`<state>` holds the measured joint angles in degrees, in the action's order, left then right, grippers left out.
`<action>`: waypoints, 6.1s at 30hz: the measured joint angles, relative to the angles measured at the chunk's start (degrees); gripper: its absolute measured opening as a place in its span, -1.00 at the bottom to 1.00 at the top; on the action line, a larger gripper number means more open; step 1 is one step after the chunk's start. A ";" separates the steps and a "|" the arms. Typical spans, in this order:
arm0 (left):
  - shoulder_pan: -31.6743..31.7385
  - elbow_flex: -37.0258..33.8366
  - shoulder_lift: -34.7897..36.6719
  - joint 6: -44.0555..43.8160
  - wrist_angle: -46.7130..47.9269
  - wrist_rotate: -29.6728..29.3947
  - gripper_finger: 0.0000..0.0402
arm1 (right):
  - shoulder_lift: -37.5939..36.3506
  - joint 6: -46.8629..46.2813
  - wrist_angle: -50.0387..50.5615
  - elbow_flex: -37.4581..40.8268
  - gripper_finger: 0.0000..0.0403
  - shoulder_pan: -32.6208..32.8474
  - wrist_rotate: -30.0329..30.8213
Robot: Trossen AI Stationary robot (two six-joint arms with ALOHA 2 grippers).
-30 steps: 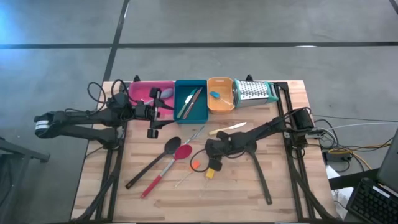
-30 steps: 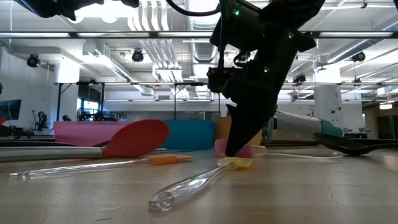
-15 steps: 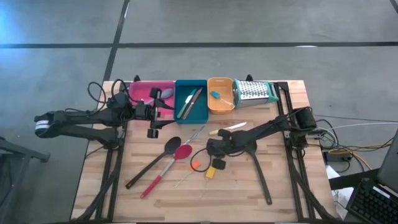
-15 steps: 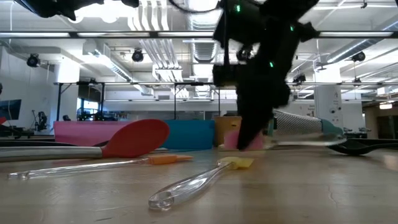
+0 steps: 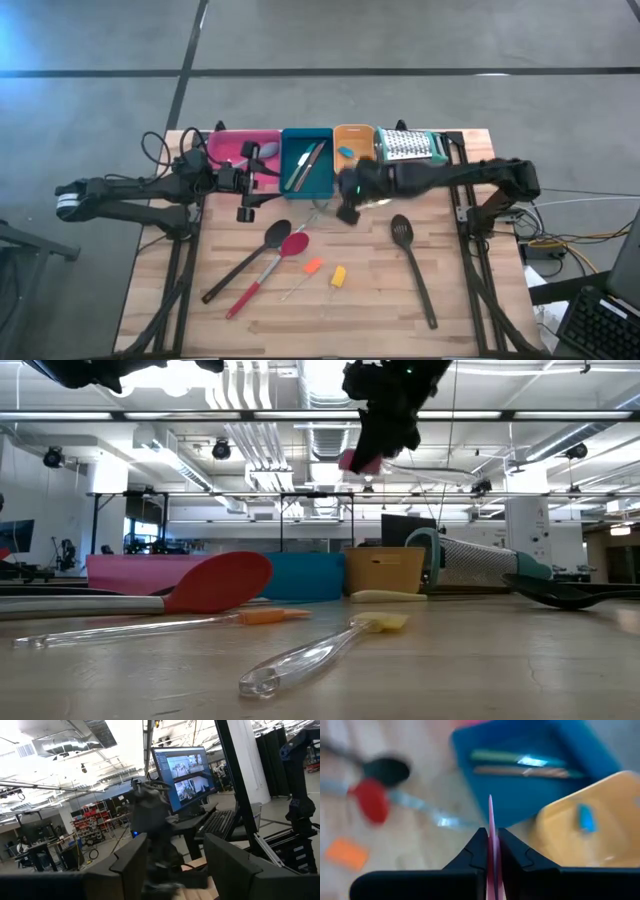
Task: Pick & Place Kitchen Items
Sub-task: Put the pink spatula into the yellow bin, then put the black serving spoon into the pink bin
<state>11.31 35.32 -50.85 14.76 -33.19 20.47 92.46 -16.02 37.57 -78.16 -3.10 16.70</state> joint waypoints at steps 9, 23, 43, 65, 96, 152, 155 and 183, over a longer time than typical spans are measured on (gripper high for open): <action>0.00 -0.01 0.00 0.00 0.02 0.00 -0.01 | 0.73 -1.55 0.75 -7.04 -0.93 -15.69 -2.14; 0.00 0.01 -0.02 -0.04 0.02 0.00 -0.01 | 13.58 -3.07 7.32 -13.72 -0.93 -27.62 -10.20; 0.00 -0.01 -0.02 -1.27 0.09 0.00 -0.01 | 34.79 -2.59 18.75 -31.31 -0.93 -30.32 -12.53; 0.00 0.00 -0.04 -1.29 0.07 0.00 -0.01 | 41.64 -1.72 23.75 -35.92 -0.90 -31.99 -13.70; -0.01 -0.01 -0.04 -0.69 0.05 0.00 -0.01 | 40.71 1.46 35.09 -48.61 -0.28 -30.08 -14.14; -48.44 14.98 -19.71 -43.33 59.32 -74.59 -0.03 | -14.46 -19.94 44.15 -15.61 -0.70 15.19 20.99; -46.78 19.63 -24.45 -55.83 74.29 -71.10 -0.05 | -14.46 -20.05 43.36 -14.29 -0.69 15.20 20.97; -41.78 22.57 -36.51 -75.91 91.88 -46.84 -0.19 | -14.44 -20.03 42.64 -13.32 -0.67 15.19 20.86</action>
<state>-30.47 57.89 -87.36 -61.14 58.69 -26.37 78.02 -36.05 80.20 -91.48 12.10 37.56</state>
